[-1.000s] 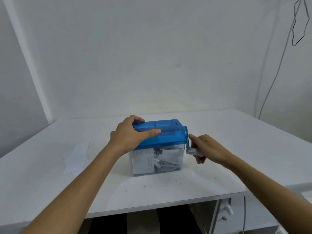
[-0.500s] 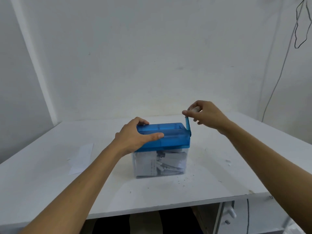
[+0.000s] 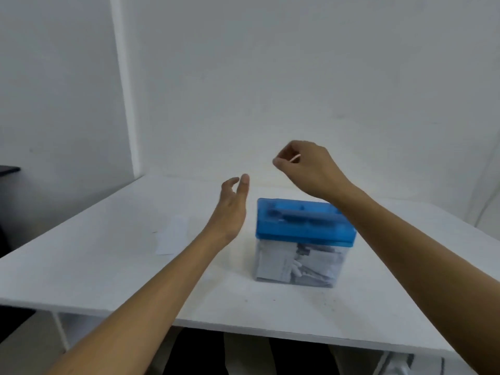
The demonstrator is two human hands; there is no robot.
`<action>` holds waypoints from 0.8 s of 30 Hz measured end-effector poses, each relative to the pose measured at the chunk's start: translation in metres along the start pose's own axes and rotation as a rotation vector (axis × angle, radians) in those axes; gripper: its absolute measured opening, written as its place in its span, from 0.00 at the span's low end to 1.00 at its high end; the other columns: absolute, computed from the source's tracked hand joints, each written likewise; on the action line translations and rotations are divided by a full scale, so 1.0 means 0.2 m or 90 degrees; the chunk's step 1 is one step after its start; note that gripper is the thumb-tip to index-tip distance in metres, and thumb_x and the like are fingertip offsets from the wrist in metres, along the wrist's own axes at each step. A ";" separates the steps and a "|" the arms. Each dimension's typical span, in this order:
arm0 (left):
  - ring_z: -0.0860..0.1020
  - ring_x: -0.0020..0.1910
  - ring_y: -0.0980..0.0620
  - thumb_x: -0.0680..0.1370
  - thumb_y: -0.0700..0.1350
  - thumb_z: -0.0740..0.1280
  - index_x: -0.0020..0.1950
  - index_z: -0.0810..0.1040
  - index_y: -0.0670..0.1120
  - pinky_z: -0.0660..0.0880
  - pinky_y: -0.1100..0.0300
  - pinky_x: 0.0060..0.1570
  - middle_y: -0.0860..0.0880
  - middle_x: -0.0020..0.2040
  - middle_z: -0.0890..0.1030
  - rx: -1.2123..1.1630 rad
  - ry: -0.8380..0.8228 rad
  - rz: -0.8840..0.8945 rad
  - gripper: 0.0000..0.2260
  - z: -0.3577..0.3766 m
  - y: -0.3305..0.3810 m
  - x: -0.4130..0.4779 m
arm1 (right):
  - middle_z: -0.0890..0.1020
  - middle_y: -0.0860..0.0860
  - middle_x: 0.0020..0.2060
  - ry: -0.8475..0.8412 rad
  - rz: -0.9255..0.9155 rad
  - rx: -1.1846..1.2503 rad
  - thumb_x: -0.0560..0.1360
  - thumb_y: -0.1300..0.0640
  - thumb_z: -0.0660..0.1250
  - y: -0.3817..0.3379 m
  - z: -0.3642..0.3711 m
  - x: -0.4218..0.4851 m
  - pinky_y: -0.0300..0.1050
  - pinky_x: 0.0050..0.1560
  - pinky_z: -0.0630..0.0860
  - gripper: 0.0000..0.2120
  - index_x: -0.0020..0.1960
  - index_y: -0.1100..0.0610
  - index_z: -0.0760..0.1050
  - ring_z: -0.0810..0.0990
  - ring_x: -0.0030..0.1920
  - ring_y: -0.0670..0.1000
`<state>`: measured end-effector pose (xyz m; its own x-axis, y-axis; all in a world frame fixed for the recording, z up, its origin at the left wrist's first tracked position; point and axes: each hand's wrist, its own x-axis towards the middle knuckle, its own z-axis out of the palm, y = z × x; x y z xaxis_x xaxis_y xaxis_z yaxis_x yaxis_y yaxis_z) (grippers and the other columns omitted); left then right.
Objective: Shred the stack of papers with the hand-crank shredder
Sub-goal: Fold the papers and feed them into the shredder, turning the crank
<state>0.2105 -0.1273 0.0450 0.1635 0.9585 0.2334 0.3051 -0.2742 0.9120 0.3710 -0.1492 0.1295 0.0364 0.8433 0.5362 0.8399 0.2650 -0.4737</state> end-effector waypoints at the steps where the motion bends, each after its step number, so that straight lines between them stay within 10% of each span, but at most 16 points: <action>1: 0.63 0.76 0.49 0.84 0.62 0.48 0.80 0.54 0.52 0.59 0.59 0.67 0.49 0.80 0.60 -0.009 0.032 -0.006 0.27 -0.05 -0.05 0.01 | 0.81 0.45 0.48 -0.007 -0.039 -0.003 0.78 0.48 0.67 -0.09 0.04 -0.01 0.37 0.46 0.72 0.07 0.52 0.50 0.79 0.79 0.47 0.43; 9: 0.66 0.75 0.44 0.83 0.49 0.58 0.80 0.55 0.49 0.57 0.46 0.73 0.46 0.77 0.67 0.362 0.137 -0.240 0.26 -0.62 -0.69 0.01 | 0.72 0.57 0.66 -0.333 -0.028 -0.047 0.79 0.48 0.63 -0.38 0.72 -0.12 0.45 0.58 0.70 0.22 0.69 0.58 0.69 0.73 0.64 0.56; 15: 0.52 0.81 0.54 0.85 0.49 0.49 0.82 0.55 0.52 0.47 0.47 0.78 0.53 0.82 0.56 0.546 0.046 -0.134 0.23 -0.61 -0.85 -0.07 | 0.49 0.58 0.80 -0.460 0.070 -0.131 0.78 0.30 0.50 -0.25 1.18 -0.25 0.60 0.78 0.46 0.37 0.81 0.43 0.44 0.46 0.80 0.61; 24: 0.55 0.80 0.54 0.86 0.54 0.48 0.78 0.64 0.54 0.47 0.42 0.78 0.55 0.80 0.60 0.543 0.044 -0.102 0.21 -0.60 -0.83 -0.07 | 0.68 0.44 0.76 -0.316 -0.026 -0.006 0.84 0.45 0.56 -0.18 1.22 -0.35 0.48 0.78 0.54 0.20 0.74 0.45 0.69 0.61 0.77 0.48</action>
<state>0.0451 -0.0848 -0.0699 0.0093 0.9856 0.1689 0.9227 -0.0736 0.3785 0.2060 -0.1049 -0.0611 -0.2573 0.9537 0.1560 0.8404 0.3005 -0.4510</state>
